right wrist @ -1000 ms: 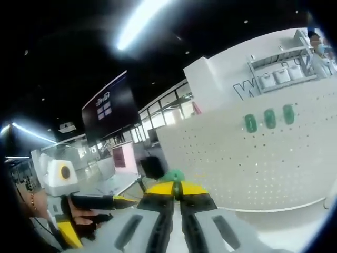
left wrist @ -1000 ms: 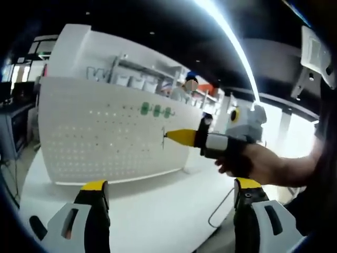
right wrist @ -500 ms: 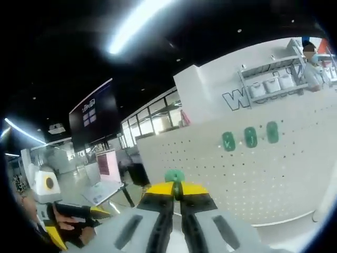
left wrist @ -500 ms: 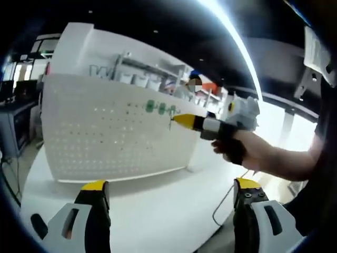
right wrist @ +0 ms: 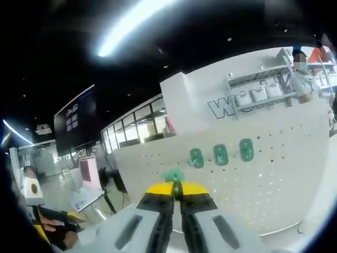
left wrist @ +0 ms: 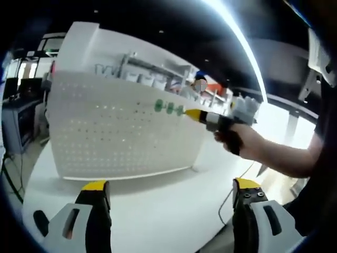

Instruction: Insert the hook assembly into the mounting plate slot until the hook locks in place.

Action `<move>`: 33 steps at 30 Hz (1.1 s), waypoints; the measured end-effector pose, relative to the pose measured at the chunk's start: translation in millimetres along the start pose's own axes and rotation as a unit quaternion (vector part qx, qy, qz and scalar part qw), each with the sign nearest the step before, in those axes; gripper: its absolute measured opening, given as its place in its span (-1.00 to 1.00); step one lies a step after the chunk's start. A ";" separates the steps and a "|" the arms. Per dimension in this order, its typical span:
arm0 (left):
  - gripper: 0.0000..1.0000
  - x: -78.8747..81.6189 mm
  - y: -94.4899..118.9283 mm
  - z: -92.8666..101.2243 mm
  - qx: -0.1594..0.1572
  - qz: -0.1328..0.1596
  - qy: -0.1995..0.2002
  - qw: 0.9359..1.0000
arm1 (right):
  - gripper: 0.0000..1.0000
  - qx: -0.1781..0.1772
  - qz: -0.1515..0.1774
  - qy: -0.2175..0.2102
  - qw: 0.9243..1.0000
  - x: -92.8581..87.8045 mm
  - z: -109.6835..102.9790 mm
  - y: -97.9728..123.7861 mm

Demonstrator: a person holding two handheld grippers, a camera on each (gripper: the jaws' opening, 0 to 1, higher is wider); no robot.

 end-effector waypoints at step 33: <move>0.91 1.6 3.0 -25.9 0.032 -0.001 0.009 0.999 | -1.00 -0.105 0.048 0.028 0.993 44.5 104.7 5.6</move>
Point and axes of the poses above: the point that each gripper's makers call its tool centre point, and the gripper's own axes: y roughly backward along the fingers, z roughly to its right, x roughly out of its top, the point moved 1 cm from there along y, roughly backward along the fingers, and after that the axes turned 8 degrees about x, right-handed, at the moved point
